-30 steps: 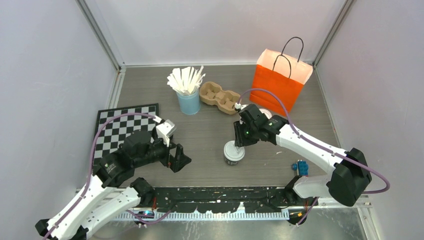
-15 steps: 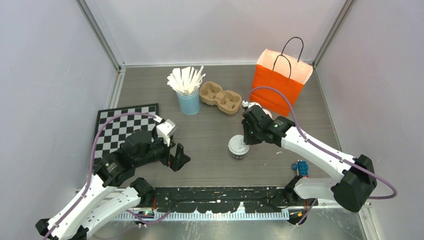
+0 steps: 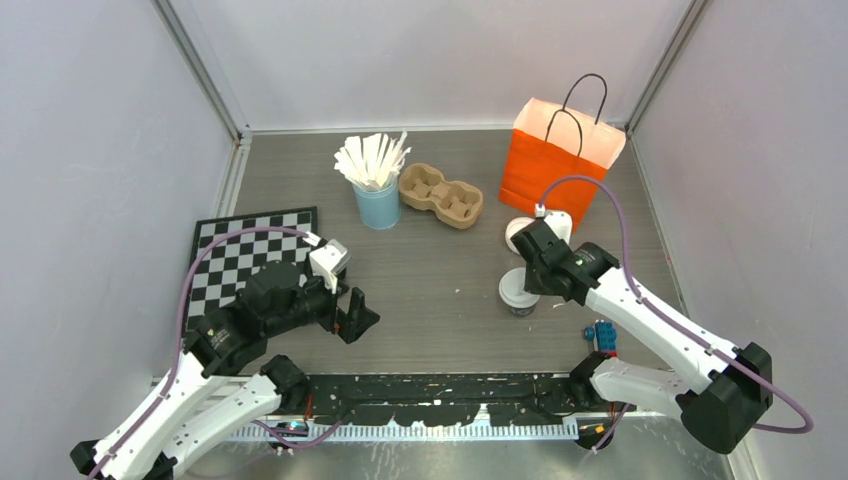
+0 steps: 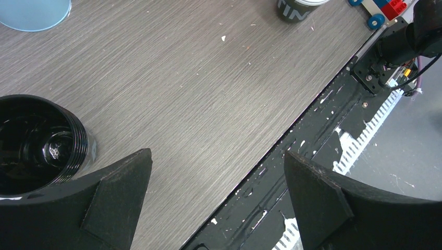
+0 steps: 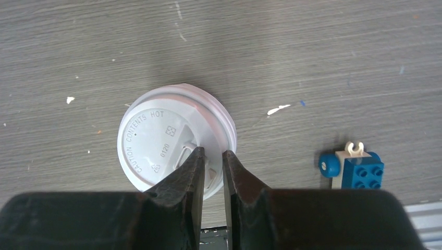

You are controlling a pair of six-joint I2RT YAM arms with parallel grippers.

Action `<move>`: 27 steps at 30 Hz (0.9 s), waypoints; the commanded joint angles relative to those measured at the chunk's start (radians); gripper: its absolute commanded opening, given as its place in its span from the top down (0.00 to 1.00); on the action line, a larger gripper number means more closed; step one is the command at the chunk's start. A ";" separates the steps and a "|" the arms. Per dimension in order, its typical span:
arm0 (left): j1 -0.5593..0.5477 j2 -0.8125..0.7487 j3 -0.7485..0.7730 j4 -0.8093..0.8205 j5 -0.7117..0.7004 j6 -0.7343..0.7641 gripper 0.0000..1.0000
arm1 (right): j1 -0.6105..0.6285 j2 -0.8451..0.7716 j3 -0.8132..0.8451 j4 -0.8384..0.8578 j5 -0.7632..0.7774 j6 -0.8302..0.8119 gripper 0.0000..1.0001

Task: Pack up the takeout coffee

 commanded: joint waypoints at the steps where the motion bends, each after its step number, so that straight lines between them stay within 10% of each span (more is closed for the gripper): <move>1: 0.002 -0.011 -0.001 0.012 -0.010 0.019 0.00 | -0.035 -0.049 -0.009 -0.029 0.090 0.074 0.77; 27: 0.001 -0.024 -0.015 0.024 -0.046 0.006 0.00 | -0.062 -0.088 0.160 0.019 0.014 -0.055 0.47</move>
